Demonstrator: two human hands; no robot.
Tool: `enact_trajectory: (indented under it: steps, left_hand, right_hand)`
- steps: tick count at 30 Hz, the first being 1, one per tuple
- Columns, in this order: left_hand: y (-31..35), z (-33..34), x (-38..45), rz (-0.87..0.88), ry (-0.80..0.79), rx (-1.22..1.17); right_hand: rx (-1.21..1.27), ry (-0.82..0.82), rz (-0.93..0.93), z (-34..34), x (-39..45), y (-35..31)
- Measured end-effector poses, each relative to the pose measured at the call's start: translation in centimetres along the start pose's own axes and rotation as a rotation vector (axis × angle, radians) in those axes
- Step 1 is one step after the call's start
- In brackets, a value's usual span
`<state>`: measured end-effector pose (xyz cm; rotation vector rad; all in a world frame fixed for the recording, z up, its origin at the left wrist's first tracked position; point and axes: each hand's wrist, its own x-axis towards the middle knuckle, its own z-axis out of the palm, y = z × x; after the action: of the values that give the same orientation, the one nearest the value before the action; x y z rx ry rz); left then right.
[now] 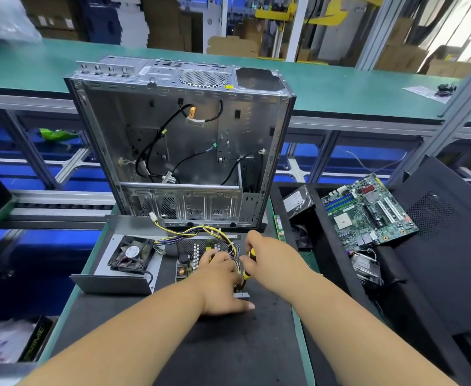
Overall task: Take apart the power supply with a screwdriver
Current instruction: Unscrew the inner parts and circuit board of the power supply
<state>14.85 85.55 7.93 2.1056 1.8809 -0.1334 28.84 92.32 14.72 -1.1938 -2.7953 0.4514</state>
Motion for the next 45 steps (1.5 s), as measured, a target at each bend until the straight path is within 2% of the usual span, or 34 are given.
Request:
enact_trajectory:
  steps: [6, 12, 18, 25, 31, 40, 45]
  left_hand:
    - [0.12, 0.03, 0.02, -0.006, -0.003, -0.005]
    - [0.18, 0.03, 0.06, -0.008, -0.005, -0.002]
    - [0.3, -0.12, -0.11, -0.02, -0.008, -0.002]
    - [0.24, -0.06, -0.05, -0.01, 0.014, 0.026]
    - [0.24, 0.0, -0.04, 0.002, 0.03, 0.004]
    - [0.2, -0.05, -0.39, -0.002, 0.116, -0.033]
    - [0.18, 0.03, -0.33, 0.001, 0.127, -0.051]
  right_hand:
    - [0.117, -0.052, -0.026, -0.73, -0.38, -0.14]
    - [-0.092, -0.006, -0.036, -0.22, -0.54, -0.05]
    - [0.045, -0.017, -0.006, -0.36, -0.41, 0.06]
    - [0.133, -0.031, -0.054, -0.71, -0.54, 0.3]
    - [-0.053, 0.014, -0.029, -0.11, -0.72, 0.57]
    - [0.13, 0.009, -0.046, -0.18, -0.85, 0.62]
    - [-0.053, 0.044, -0.032, 0.04, -0.94, 0.67]
